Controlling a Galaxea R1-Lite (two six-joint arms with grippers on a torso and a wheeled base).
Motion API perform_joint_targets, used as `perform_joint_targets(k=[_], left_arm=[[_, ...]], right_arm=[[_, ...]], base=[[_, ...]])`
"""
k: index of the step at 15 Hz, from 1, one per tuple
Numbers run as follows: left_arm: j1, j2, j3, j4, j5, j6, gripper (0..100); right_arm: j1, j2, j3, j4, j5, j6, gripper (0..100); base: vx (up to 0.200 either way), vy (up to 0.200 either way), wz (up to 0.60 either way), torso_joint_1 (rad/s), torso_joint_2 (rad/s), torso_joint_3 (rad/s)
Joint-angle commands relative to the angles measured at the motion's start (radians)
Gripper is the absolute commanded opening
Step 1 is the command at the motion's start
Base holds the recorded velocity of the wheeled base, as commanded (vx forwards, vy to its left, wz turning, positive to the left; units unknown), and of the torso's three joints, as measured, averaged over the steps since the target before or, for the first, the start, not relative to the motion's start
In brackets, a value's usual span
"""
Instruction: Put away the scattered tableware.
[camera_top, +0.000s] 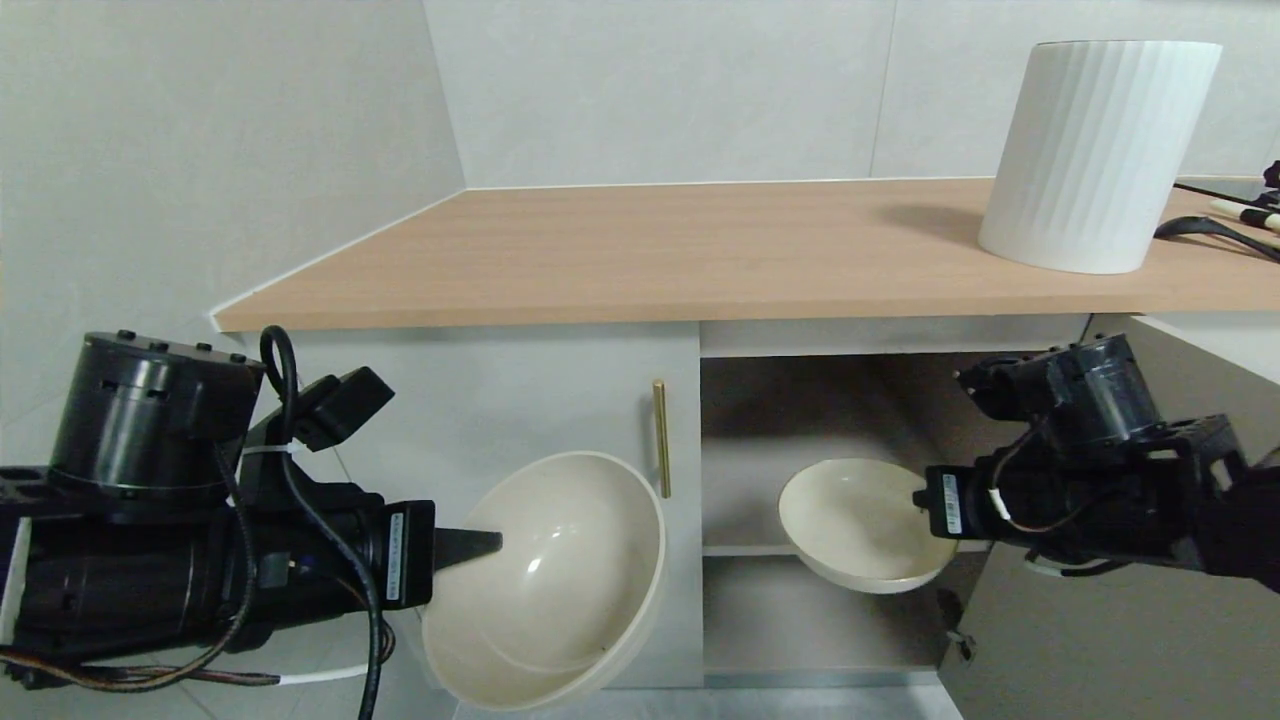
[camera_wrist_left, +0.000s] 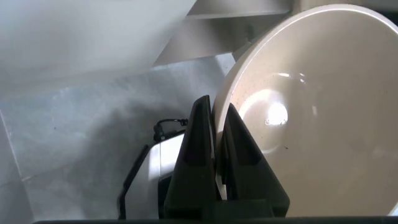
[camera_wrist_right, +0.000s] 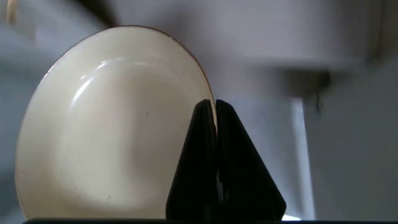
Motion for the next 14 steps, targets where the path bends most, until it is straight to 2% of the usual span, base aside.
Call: perform_joint_targets(k=[1,4,7,14], left_arm=[[0.0,0.031,-0.002,0.0,0.002,0.0,0],[0.0,0.04,-0.008,0.0,0.004,0.0,0],[0.0,0.032,-0.008,0.0,0.004,0.0,0],[0.0,0.041,-0.006,0.0,0.002,0.0,0]], right_arm=[[-0.013,0.252,-0.036,-0.203,0.008,-0.014,0],[-0.015,0.402,-0.129,-0.273,0.011,-0.011,0],[-0.041,0.472,-0.148,-0.315,0.011,-0.009,0],[-0.067,0.649,-0.245,-0.326,-0.064,-0.006,0]], base=[[0.0,0.0,0.0,0.0,0.0,0.0],[0.0,0.0,0.0,0.0,0.0,0.0],[0.0,0.0,0.0,0.0,0.0,0.0],[0.0,0.0,0.0,0.0,0.0,0.0]])
